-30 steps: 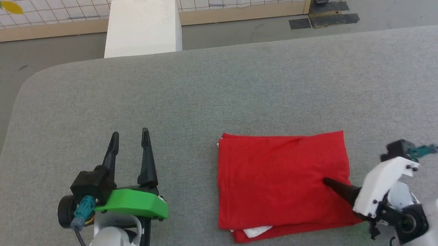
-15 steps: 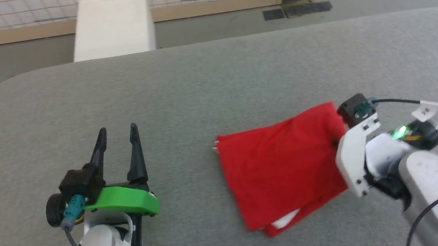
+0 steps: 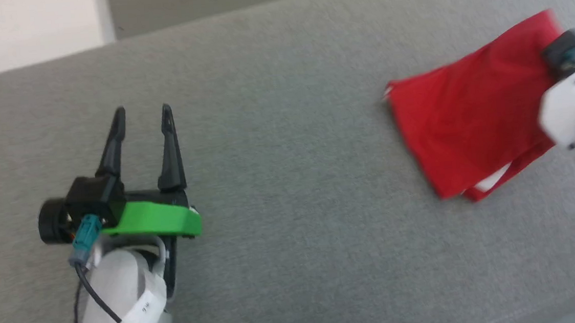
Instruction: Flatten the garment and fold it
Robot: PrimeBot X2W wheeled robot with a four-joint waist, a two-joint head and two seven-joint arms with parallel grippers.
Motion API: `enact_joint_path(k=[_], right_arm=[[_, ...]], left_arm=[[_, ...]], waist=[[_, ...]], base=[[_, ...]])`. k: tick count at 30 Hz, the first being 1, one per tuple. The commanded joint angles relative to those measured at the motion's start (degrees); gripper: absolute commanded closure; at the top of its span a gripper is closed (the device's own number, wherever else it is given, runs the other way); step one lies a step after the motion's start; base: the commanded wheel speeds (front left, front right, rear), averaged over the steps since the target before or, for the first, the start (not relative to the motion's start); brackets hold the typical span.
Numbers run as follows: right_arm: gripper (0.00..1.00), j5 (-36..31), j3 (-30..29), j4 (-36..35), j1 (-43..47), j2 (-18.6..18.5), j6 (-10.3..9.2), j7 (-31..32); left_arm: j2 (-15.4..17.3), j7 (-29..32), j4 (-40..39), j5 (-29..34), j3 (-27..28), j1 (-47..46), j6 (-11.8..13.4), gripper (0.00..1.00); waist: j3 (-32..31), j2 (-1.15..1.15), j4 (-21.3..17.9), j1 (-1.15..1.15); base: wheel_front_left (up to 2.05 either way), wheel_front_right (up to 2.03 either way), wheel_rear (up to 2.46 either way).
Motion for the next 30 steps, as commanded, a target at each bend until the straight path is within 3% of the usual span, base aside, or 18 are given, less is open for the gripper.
enact_joint_path(k=[1,7,12,22,30], right_arm=[[1.0,-0.79,-1.4,1.76,-1.78,-0.3,-0.11,-1.87],[1.0,-4.67,-9.69,10.46,-5.72,-0.73,-0.11,-8.55],[1.0,-9.04,-17.14,15.52,-7.87,-1.67,-0.11,-13.03],[1.0,-15.72,-31.34,21.69,-10.75,-1.07,-0.11,-19.27],[1.0,-19.45,-36.21,25.59,-12.93,-2.28,-0.11,-23.56]], left_arm=[[0.85,-0.21,-0.23,1.0,0.11,-1.71,-0.18,0.0],[3.02,0.44,-1.62,2.7,-0.02,-5.46,0.16,0.0],[4.43,2.23,-3.29,3.43,-0.33,-7.14,0.08,0.0],[5.24,4.15,-5.26,3.71,-1.22,-6.98,0.42,0.0],[5.21,4.06,-5.71,3.19,-1.66,-5.94,0.78,0.0]], waist=[[6.78,0.0,-6.0,0.0],[12.29,0.0,-8.51,0.0],[15.07,0.0,-8.35,0.0],[16.55,0.0,-4.79,0.0],[16.06,0.0,-1.8,0.0]], base=[[0.0,0.0,0.0],[0.0,0.0,0.0],[0.0,0.0,0.0],[0.0,0.0,0.0],[0.0,0.0,0.0]])
